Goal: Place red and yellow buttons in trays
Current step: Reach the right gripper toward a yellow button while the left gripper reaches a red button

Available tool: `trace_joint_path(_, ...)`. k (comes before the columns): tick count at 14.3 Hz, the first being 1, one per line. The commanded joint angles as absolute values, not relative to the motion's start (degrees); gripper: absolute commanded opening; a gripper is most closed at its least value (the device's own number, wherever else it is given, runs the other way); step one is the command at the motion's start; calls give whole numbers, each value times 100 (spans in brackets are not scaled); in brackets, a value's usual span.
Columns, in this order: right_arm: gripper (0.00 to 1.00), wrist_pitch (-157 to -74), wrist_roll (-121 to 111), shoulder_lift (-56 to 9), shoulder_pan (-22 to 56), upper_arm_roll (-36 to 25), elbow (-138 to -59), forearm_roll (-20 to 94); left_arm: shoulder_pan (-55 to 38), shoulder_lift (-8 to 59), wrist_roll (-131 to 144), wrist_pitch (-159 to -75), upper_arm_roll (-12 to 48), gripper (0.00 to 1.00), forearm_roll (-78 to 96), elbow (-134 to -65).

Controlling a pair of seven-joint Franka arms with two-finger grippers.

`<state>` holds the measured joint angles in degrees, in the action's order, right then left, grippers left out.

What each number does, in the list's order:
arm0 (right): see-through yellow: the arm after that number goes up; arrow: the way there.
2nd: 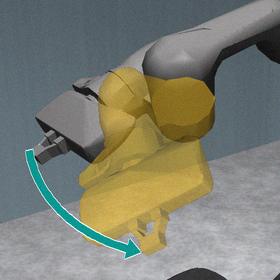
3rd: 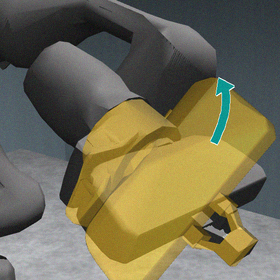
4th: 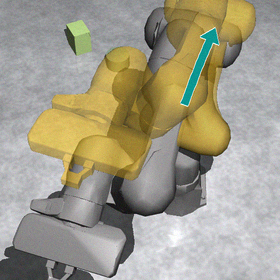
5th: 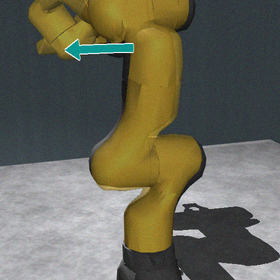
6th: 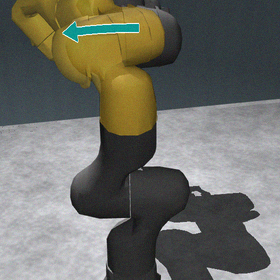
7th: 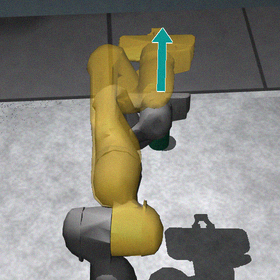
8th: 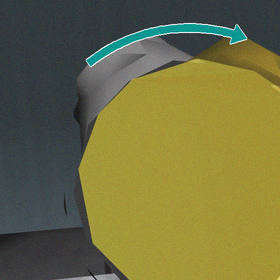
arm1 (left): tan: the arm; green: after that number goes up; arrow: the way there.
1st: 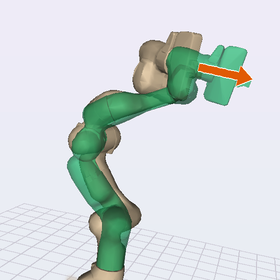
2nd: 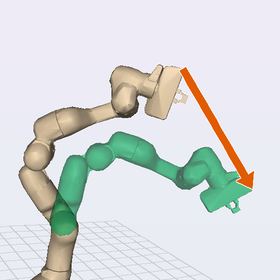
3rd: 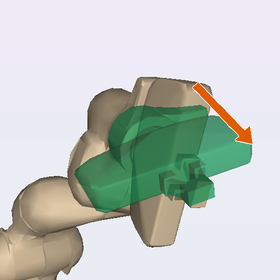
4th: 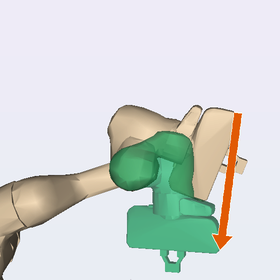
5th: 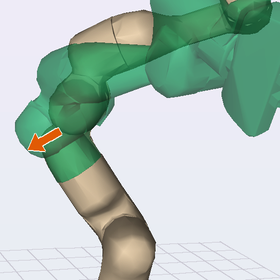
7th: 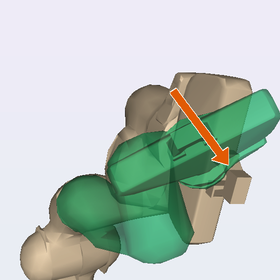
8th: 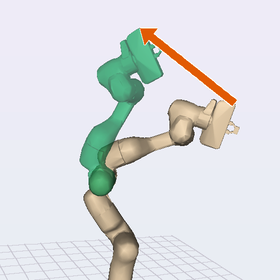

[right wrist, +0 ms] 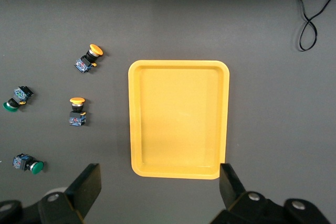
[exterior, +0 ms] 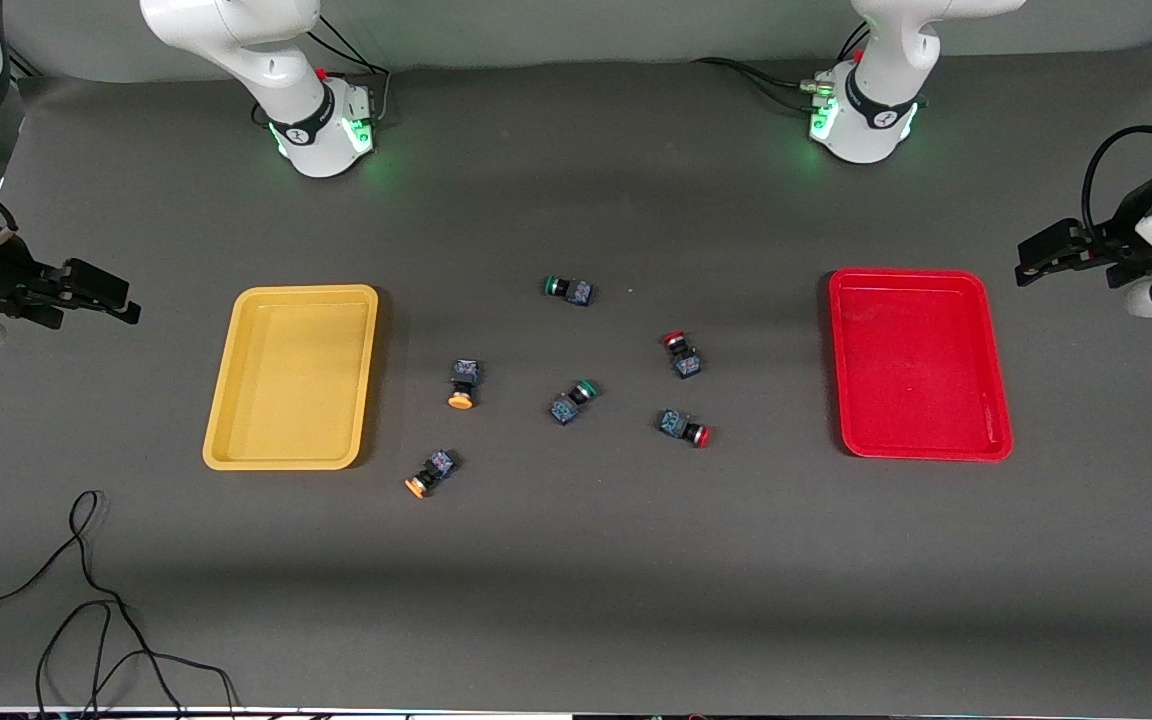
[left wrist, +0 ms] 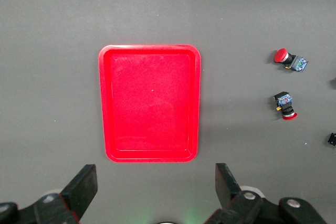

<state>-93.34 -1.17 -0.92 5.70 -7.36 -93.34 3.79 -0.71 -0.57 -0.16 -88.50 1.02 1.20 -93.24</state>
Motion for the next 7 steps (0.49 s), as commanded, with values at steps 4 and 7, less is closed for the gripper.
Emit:
trace_joint_path(4, 100, -9229, -158, -202, 606, -747, -9228, 360, -105, -35, 35, -8763, 105, 100, 44, -9255)
trace_joint_path(7, 100, -9272, 314, -456, 615, -555, -9272, 606, -97, -35, 44, -8754, 105, 100, 53, -9272)
